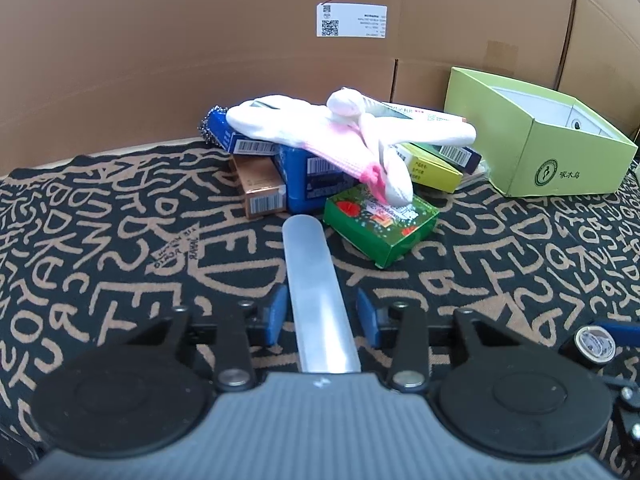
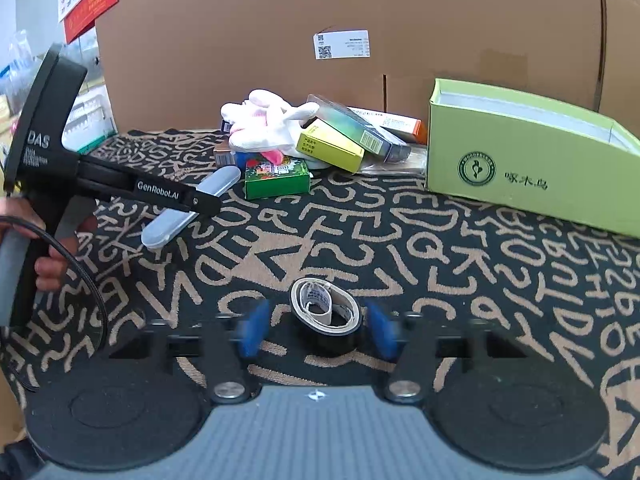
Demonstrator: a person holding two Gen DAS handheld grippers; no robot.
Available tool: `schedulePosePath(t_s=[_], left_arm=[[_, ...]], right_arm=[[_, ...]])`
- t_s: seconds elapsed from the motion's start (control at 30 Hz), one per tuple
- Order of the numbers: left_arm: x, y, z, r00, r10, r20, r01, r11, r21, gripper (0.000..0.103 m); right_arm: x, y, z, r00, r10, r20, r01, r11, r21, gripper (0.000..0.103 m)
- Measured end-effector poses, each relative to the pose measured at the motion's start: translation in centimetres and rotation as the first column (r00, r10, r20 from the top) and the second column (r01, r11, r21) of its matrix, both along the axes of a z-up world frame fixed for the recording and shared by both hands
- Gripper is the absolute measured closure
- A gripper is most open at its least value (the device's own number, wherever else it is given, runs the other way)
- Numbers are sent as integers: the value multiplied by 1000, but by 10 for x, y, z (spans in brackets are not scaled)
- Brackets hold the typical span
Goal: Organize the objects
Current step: 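Grasp the black tape roll with the right tool while the left tool grasps the clear tube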
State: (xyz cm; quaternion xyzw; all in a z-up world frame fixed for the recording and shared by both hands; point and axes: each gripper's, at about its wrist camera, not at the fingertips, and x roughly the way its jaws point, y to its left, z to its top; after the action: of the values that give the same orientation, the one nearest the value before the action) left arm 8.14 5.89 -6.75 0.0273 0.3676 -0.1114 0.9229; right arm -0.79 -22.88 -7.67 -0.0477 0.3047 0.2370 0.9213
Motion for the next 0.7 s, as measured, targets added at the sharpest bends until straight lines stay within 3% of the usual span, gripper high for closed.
schedulePosePath(t_s=[0.03,0.07,0.13,0.2,0.27,0.5,0.7], left_arm=[[0,-1,0,1000,1,1,-1,1000,2,63],[1,-2,-1,1000,6,5,-6,1000,6,55],[3,-3,-3,1000,6,12,-6,1000,15,52],[2,-6,-3,1000,3,20,-3,1000,29,57],[0,-6,-1,1000,-6,22,5,1000,29,75],[-12,-2,9,1000,-9,30,9,1000,-1,76],[-38,-14,45,987,-97,128,98,995,1,76]], right_arm=[[0,1,0,1000,0,4,0,1000,-6,56],[1,0,0,1000,0,5,0,1000,-5,56],[1,0,-1,1000,-3,6,3,1000,0,57],[0,1,-1,1000,-10,15,10,1000,-9,61],[0,0,-1,1000,-11,14,11,1000,-2,61],[-3,-2,2,1000,-19,22,18,1000,21,61],[-6,-11,15,996,-42,72,40,998,38,62]])
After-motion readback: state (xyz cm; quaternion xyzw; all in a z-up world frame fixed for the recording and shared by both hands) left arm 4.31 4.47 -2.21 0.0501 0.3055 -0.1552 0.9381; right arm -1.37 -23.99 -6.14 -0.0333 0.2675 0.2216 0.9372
